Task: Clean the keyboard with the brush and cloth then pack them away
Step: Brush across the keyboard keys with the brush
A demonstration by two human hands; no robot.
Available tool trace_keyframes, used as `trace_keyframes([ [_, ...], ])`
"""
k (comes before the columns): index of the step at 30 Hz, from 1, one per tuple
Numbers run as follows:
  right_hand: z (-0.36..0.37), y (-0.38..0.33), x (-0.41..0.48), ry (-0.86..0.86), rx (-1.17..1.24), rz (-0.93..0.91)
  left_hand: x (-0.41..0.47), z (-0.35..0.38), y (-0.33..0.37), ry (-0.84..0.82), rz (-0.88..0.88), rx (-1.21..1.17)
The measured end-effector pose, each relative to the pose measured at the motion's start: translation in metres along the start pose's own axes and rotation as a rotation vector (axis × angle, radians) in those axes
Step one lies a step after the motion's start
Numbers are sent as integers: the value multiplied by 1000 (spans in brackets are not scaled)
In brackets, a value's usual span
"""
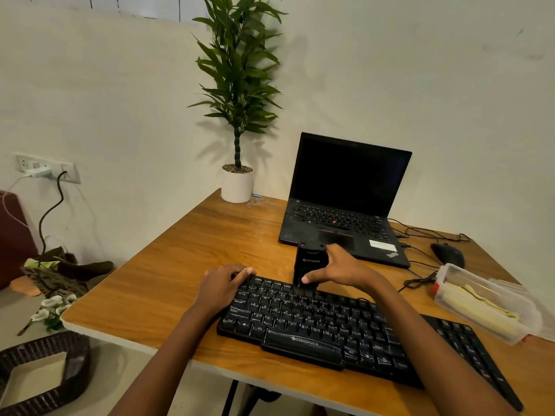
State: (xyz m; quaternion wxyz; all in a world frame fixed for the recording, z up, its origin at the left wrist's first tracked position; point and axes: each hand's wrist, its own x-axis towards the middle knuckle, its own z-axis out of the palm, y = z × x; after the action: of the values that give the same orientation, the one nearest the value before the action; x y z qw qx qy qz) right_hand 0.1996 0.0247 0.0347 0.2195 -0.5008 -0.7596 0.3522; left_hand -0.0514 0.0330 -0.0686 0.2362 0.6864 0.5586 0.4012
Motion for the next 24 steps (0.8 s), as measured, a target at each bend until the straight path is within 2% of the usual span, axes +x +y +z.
trace_keyframes([
  [5,0,0,-2,-48,54,7,0,1,1,3,-5,3],
  [8,0,0,-1,7,31,2,0,0,2,-5,3,12],
  [11,3,-2,-1,-39,90,24,-1,-2,1,8,-5,0],
  [15,1,0,3,99,-41,6,-1,-2,1,-6,-3,0],
  [18,5,2,1,64,98,25,-1,-1,-1,-4,-3,-13],
  [21,3,4,0,115,46,25,-1,0,1,-23,3,8],
  [24,2,2,0,125,127,36,0,0,0,1,4,1],
])
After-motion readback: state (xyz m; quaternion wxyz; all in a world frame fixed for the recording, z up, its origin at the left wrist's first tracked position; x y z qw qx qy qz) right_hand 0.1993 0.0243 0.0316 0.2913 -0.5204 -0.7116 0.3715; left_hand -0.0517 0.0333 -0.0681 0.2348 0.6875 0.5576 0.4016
